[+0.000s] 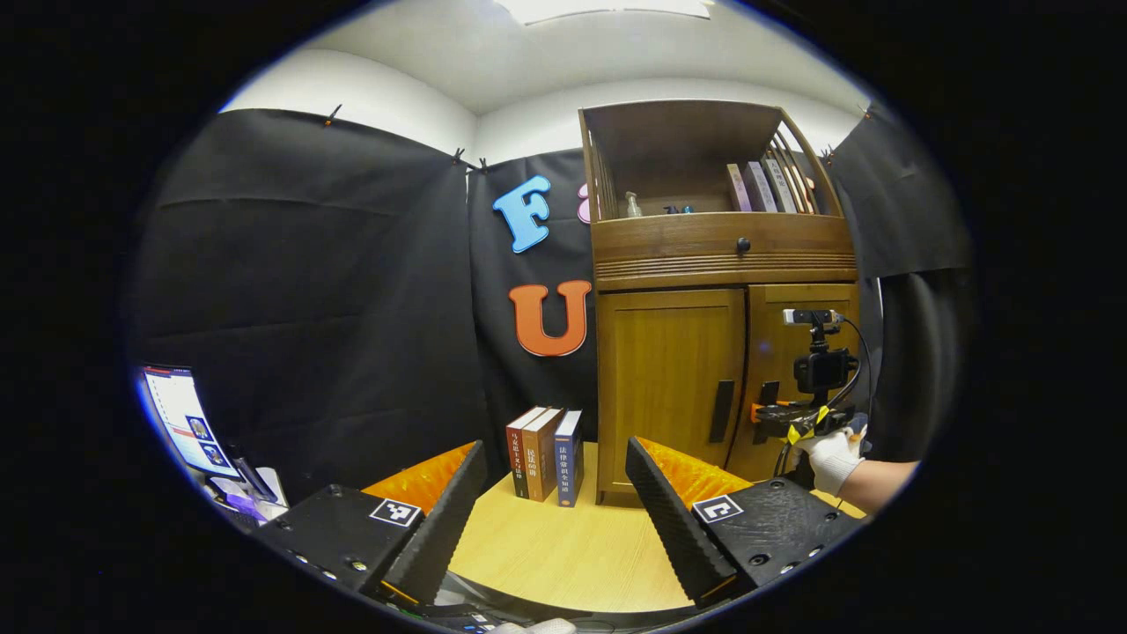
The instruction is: Open the right door of the double-door shoe cabinet with the right hand, and open the left door with the left hand.
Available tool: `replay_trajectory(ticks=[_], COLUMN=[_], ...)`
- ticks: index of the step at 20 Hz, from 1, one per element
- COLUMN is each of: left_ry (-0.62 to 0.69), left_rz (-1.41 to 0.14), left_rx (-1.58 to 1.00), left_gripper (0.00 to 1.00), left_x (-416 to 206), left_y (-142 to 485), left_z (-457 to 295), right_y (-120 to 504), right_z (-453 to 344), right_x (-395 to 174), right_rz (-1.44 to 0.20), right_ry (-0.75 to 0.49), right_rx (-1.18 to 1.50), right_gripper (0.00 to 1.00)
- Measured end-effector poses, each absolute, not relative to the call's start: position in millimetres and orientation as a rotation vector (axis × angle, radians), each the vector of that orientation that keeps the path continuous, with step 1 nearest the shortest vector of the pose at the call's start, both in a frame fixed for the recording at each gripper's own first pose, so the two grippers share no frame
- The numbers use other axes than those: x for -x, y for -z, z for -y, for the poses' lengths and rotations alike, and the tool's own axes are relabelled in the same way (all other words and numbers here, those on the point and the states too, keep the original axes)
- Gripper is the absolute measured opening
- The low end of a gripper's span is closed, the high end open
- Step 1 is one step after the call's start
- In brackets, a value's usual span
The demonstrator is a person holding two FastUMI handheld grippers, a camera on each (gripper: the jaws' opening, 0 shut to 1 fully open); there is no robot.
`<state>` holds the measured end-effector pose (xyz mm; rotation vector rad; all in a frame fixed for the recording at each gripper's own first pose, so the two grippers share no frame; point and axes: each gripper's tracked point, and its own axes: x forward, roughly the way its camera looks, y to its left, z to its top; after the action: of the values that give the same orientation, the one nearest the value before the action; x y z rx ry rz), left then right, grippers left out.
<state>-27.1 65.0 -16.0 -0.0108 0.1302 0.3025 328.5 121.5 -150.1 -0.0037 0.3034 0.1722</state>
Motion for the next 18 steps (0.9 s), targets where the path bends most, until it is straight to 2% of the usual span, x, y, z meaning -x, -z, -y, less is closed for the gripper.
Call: replay_trajectory(ticks=[18], left_ry=[-0.141], left_rz=[-0.110], left_rx=[0.020], left_gripper=[0.96], left_x=[46.3], left_y=[15.4], left_z=[-38.2], right_y=[148.7], right_z=[-66.5], right_x=[-220.5], right_rz=[-0.310], right_ry=[-0.157], right_rx=[0.024], right_gripper=[0.29])
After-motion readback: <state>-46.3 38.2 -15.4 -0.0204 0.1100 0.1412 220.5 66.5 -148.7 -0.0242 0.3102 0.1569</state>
